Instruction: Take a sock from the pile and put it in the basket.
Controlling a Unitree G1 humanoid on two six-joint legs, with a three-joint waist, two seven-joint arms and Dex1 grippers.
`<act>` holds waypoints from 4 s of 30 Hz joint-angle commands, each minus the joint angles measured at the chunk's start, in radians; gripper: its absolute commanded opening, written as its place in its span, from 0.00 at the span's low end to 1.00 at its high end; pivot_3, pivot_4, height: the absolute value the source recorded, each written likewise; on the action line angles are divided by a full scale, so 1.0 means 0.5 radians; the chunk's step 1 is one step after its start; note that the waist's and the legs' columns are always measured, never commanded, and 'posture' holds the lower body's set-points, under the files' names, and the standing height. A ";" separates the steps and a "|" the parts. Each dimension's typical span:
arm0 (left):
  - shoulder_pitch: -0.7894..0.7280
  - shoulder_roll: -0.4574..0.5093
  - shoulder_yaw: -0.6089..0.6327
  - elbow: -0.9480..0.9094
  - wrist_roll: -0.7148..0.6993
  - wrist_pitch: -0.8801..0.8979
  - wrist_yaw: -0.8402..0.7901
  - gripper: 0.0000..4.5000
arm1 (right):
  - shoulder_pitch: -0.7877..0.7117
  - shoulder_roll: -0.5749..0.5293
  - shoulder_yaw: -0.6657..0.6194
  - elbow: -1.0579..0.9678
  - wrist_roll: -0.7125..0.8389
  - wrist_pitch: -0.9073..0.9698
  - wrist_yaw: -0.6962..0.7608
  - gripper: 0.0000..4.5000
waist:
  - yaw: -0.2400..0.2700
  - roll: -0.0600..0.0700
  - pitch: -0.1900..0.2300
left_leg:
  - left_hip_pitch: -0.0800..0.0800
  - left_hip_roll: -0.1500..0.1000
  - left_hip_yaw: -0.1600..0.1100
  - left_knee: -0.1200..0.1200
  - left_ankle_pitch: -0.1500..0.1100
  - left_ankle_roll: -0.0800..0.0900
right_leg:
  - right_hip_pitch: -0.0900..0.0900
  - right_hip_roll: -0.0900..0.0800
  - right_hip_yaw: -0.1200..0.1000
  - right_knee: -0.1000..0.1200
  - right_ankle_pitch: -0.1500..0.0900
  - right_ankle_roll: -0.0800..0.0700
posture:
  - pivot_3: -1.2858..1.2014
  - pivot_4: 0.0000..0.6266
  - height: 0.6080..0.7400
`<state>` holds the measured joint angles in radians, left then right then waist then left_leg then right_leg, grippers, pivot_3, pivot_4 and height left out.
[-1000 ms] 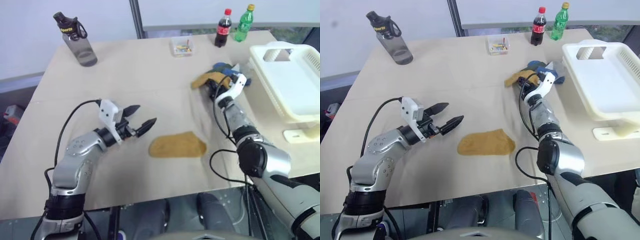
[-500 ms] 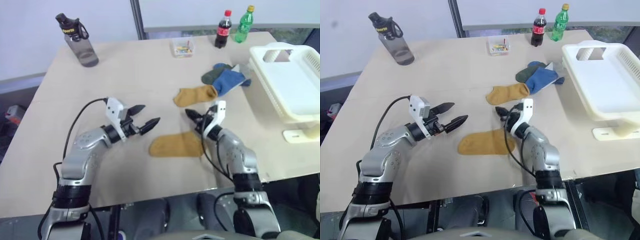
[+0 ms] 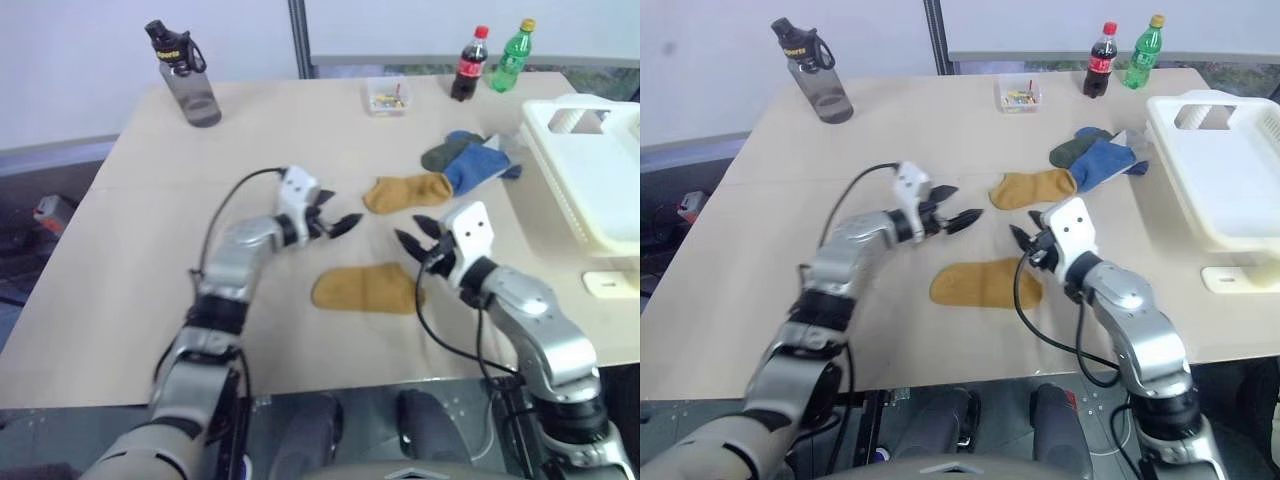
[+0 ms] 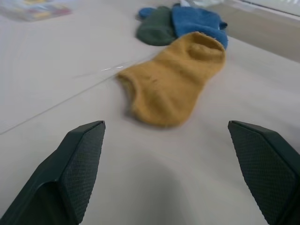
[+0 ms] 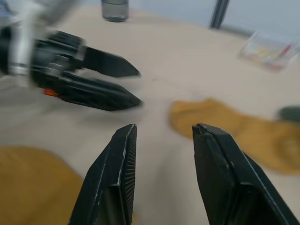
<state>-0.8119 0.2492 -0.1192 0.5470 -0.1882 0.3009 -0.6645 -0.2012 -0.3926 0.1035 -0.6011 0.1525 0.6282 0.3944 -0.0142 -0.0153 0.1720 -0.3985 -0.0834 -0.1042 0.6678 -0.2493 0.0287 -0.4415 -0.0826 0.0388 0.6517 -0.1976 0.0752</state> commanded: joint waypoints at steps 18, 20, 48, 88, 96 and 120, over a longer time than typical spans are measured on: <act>-0.504 -0.091 0.174 1.099 0.213 -0.476 -0.055 0.02 | 0.401 -0.376 -0.382 -0.676 0.005 0.283 0.055 1.00 | -0.014 -0.004 0.002 | 0.002 0.003 0.000 0.001 -0.006 0.010 | 0.006 0.002 -0.002 -0.007 0.001 0.004 | 0.52 0.24 1.00; -0.382 0.020 0.207 0.911 0.157 -0.431 -0.238 0.02 | 0.401 -0.388 -0.374 -0.653 0.025 0.255 0.087 1.00 | -0.018 -0.004 0.002 | 0.003 0.004 0.000 0.001 -0.006 0.010 | 0.005 0.002 -0.001 -0.007 0.001 0.003 | 0.52 0.24 1.00; 0.833 0.631 0.366 -0.951 -0.082 0.489 0.013 0.61 | 0.139 -0.390 -0.022 -0.310 0.205 -0.033 0.374 1.00 | 0.022 -0.005 0.003 | 0.008 0.006 -0.011 0.002 -0.006 0.010 | 0.018 0.000 -0.010 -0.016 0.002 0.002 | 0.52 0.24 1.00; -0.038 0.167 0.007 -0.716 -0.510 1.353 0.117 0.22 | 0.162 -0.264 0.029 -0.404 0.108 0.128 0.094 1.00 | -0.002 -0.005 0.007 | 0.012 -0.001 -0.023 0.000 -0.002 0.002 | 0.030 -0.008 -0.021 -0.020 -0.002 0.007 | 0.52 0.24 1.00; 0.217 0.714 0.239 -1.002 -0.456 1.068 -0.134 0.22 | -0.350 0.033 0.272 0.151 0.075 0.268 0.060 1.00 | -0.038 -0.003 0.006 | 0.007 0.002 -0.022 -0.001 -0.001 0.001 | 0.019 -0.005 -0.020 -0.017 -0.001 0.004 | 0.52 0.24 1.00; 0.630 0.625 0.645 -1.374 -0.967 1.366 -0.195 0.00 | -0.595 0.156 0.045 0.490 0.210 0.464 0.169 0.03 | -0.009 -0.001 0.006 | 0.000 -0.001 -0.026 -0.002 -0.002 0.002 | 0.016 -0.007 -0.024 -0.019 0.000 0.004 | 0.52 0.24 1.00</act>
<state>-0.4787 0.5261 0.1409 -0.0603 -0.5749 0.9069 -0.7204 -0.5059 -0.3000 0.1763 -0.2237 0.2157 0.7988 0.4749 -0.0185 -0.0160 0.1751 -0.3988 -0.0838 -0.1175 0.6668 -0.2502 0.0294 -0.4341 -0.0863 0.0270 0.6424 -0.1979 0.0771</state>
